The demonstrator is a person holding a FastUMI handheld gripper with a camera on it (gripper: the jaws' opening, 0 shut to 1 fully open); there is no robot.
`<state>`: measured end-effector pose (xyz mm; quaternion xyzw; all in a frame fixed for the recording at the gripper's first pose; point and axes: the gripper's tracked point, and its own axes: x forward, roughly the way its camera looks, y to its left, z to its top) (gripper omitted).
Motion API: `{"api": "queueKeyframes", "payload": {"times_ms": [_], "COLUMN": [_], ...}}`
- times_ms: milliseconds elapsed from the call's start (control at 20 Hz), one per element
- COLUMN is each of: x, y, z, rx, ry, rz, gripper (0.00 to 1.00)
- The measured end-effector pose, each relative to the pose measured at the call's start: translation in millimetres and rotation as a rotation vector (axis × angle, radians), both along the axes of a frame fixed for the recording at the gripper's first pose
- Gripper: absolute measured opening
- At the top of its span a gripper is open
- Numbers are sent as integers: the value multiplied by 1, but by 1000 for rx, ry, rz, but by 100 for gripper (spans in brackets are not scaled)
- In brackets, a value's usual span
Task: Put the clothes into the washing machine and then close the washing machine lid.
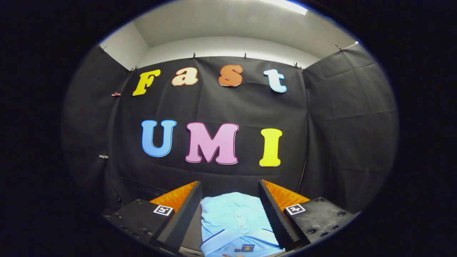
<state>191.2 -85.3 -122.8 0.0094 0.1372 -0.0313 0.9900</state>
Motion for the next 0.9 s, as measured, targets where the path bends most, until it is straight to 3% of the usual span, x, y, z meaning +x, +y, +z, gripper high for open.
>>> {"api": "queueKeyframes", "payload": {"times_ms": [250, 500, 700, 900], "x": [37, 65, 75, 75], "y": [-18, -19, -27, -35], "z": [-49, -116, -152, -180], "rx": [-13, -64, -111, -81], "ry": [103, 297, 422, 525], "rz": [-22, 25, 17, -19], "gripper": [98, 98, 98, 98]}}
